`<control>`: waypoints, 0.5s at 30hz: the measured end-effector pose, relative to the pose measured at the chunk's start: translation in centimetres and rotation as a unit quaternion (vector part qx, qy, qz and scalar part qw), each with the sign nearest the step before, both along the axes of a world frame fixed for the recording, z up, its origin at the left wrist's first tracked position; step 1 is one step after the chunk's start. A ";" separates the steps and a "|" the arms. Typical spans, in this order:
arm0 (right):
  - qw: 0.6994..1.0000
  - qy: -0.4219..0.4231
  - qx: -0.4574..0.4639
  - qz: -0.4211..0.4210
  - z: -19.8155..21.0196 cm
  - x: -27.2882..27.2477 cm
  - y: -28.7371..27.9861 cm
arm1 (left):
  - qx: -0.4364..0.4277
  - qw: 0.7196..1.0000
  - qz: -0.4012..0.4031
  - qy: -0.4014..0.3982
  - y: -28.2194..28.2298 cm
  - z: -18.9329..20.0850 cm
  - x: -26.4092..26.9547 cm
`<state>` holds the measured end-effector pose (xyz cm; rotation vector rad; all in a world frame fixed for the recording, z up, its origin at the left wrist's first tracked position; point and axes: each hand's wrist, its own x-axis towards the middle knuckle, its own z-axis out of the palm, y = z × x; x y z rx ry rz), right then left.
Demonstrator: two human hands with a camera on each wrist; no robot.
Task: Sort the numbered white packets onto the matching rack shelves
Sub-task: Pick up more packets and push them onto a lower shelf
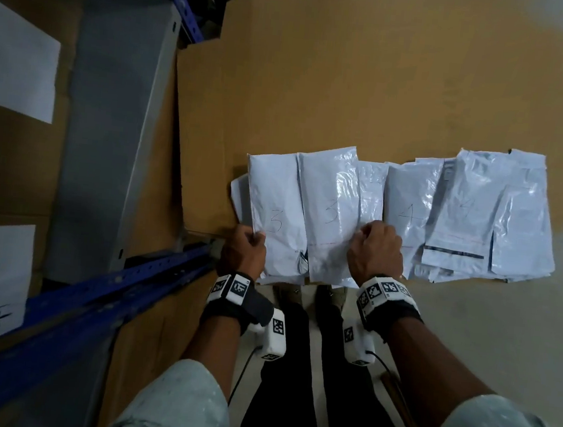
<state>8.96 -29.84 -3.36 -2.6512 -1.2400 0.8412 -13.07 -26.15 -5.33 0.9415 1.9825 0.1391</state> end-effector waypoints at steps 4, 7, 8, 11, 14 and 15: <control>0.995 0.042 0.033 -0.083 0.5 0.8 0.3 | 0.052 0.997 0.049 0.014 0.3 0.5 0.4; 0.990 0.047 0.060 -0.122 0.9 2.0 0.6 | 0.094 0.992 0.082 0.031 0.9 1.0 1.0; 0.988 0.048 0.066 -0.130 0.8 2.4 0.8 | 0.109 0.990 0.083 0.037 1.0 1.0 1.2; 0.988 0.046 0.078 -0.124 0.1 2.7 0.8 | 0.126 0.990 0.054 0.041 1.1 0.4 1.9; 0.995 0.003 0.089 -0.045 -0.2 2.3 0.0 | 0.126 0.990 -0.030 0.061 0.2 0.3 2.6; 0.996 0.006 0.092 -0.018 -0.2 2.1 -0.3 | 0.130 0.988 -0.054 0.070 0.0 0.5 3.0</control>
